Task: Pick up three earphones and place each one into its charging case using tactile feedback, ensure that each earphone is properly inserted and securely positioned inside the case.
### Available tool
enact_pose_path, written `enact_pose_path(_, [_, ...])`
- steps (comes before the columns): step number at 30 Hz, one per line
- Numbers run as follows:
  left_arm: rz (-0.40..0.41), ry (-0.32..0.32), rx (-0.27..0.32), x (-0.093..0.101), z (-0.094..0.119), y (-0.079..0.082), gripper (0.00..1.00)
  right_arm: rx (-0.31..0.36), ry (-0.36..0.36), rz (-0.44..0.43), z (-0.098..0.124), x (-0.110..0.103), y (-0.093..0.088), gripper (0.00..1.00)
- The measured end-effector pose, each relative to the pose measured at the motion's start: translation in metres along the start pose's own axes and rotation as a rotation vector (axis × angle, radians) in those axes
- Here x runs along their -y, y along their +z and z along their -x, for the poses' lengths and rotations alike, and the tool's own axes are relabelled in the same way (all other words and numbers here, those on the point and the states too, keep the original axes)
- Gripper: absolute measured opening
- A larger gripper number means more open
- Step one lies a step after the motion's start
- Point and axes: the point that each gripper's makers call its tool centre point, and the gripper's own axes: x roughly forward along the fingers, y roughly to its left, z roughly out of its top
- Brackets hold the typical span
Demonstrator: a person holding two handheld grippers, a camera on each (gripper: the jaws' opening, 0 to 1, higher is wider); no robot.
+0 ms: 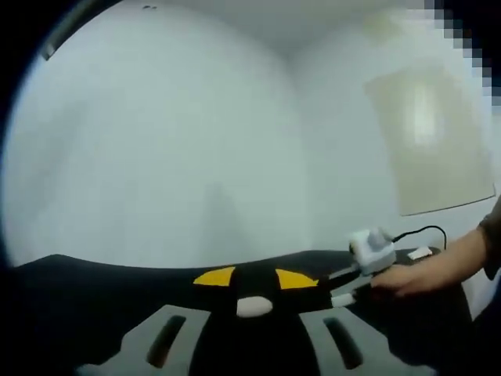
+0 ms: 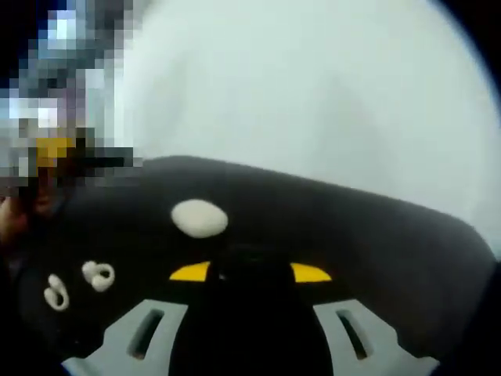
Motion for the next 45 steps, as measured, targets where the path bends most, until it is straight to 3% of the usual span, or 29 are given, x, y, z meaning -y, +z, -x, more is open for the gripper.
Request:
enact_pose_path(4, [0.005,-0.023,0.005,0.007,0.001,0.000,0.15,0.023,0.033,-0.071,0.001,0.001,0.004,0.37])
enact_pose_path(6, [0.047,-0.046,0.000,0.010,-0.001,-0.002,0.15,0.035,0.044,-0.093,0.001,0.001,0.007,0.37])
enact_pose_path(11, [0.020,-0.030,-0.012,0.000,-0.005,-0.005,0.15,0.055,0.088,-0.128,0.009,-0.007,0.017,0.37])
enact_pose_path(14, [0.047,-0.027,0.001,-0.004,-0.003,-0.001,0.15,0.072,0.173,-0.087,0.029,-0.021,0.027,0.37])
enact_pose_path(18, [0.057,-0.018,0.025,-0.007,-0.002,0.004,0.15,0.087,0.199,-0.058,0.053,-0.021,0.033,0.37])
enact_pose_path(19, [0.092,-0.015,0.023,-0.006,-0.001,0.003,0.15,0.090,0.196,-0.054,0.055,-0.019,0.034,0.37])
enact_pose_path(21, [0.132,-0.071,0.032,0.006,0.001,0.004,0.16,0.084,0.271,-0.136,0.067,-0.031,0.037,0.37])
enact_pose_path(22, [0.114,-0.063,0.028,0.005,0.001,0.003,0.15,0.138,0.300,-0.141,0.078,-0.036,0.046,0.37])
enact_pose_path(23, [0.069,-0.040,0.017,0.001,0.001,0.002,0.15,0.145,0.287,-0.113,0.082,-0.036,0.045,0.37])
enact_pose_path(25, [0.073,-0.035,0.011,0.000,-0.003,-0.001,0.15,0.117,0.312,-0.024,0.092,-0.044,0.038,0.37])
enact_pose_path(26, [0.085,-0.051,-0.019,0.003,-0.004,-0.006,0.15,0.112,0.345,0.030,0.097,-0.049,0.035,0.37])
enact_pose_path(28, [0.072,-0.070,-0.015,0.008,-0.004,-0.005,0.16,0.103,0.432,0.120,0.111,-0.063,0.026,0.37])
enact_pose_path(32, [0.014,-0.079,-0.028,0.014,-0.006,-0.007,0.16,0.106,0.586,0.217,0.141,-0.082,0.014,0.38])
enact_pose_path(36, [0.007,-0.100,-0.038,0.020,-0.006,-0.009,0.16,0.063,0.681,0.259,0.159,-0.094,-0.005,0.38])
enact_pose_path(38, [0.001,-0.108,-0.046,0.023,-0.005,-0.010,0.16,0.049,0.699,0.239,0.162,-0.096,-0.012,0.38])
enact_pose_path(39, [0.000,-0.110,-0.049,0.024,-0.005,-0.011,0.16,0.007,0.722,0.245,0.164,-0.099,-0.021,0.38])
enact_pose_path(41, [-0.004,-0.114,-0.057,0.024,-0.004,-0.012,0.16,0.009,0.705,0.308,0.161,-0.098,-0.028,0.38])
enact_pose_path(45, [-0.008,-0.113,-0.066,0.024,-0.004,-0.015,0.16,-0.036,0.782,0.326,0.168,-0.112,-0.043,0.38])
